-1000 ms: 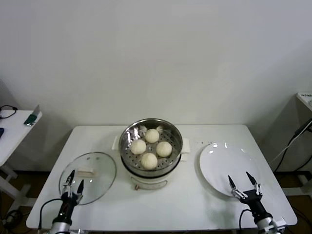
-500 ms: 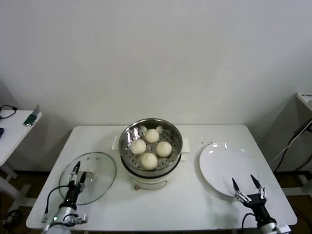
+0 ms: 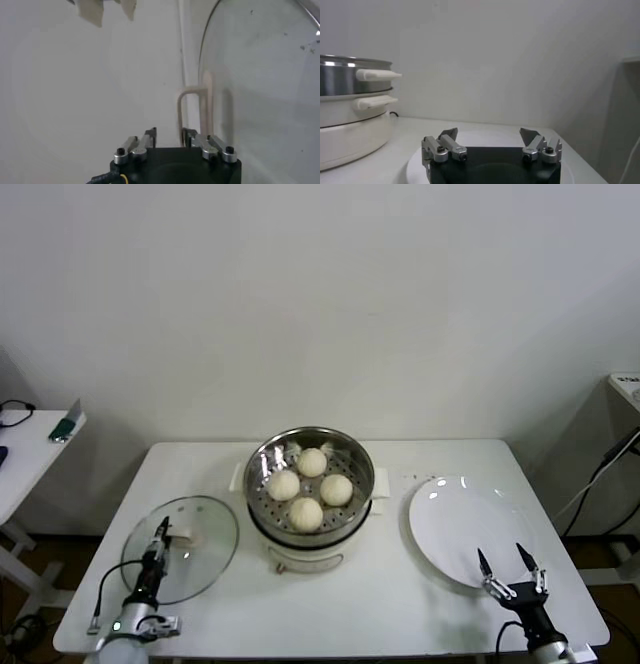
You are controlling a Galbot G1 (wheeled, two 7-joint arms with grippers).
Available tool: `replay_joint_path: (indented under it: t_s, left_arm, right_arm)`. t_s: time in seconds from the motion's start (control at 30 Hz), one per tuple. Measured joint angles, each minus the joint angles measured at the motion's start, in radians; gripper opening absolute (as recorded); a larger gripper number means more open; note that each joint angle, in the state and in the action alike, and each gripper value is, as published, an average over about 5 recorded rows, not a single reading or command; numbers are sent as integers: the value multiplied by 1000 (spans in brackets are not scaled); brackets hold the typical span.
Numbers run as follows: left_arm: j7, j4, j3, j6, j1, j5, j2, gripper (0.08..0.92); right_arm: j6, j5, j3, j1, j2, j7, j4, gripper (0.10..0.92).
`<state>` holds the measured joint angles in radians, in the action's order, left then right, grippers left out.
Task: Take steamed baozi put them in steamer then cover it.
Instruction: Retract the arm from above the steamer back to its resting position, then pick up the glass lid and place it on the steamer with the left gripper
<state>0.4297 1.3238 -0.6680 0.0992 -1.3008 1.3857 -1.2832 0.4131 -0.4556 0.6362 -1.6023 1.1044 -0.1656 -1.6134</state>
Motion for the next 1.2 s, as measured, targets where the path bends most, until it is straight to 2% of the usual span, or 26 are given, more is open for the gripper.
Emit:
replay_joint_path:
  t_s: [0.2,0.3,0.5,0.67,0.97,1.2]
  left_arm:
    - [-3,12,10,-20,-8,-3,7,204]
    - [-13,33,16,-32,-17,-20,15,146]
    - [-62,128,23,-79,-49,-99,42,138]
    - [-149,256,14,-163,-84,-186,89,138]
    - [-341,524,25,-389,-93,-312,209,138]
    - [-463,682,131,-577,-29,-347,259,138]
  right_arm:
    - [-7,2,1,4,1,1,-4,823]
    - [-10,3,2,6,1,2,-7,823]
    - [-19,11,7,8,5,8,-16,823]
    - [-22,20,12,8,5,17,-20,823]
    - [-28,38,9,15,7,27,-19,823]
    - [-31,60,0,33,14,32,-12,823]
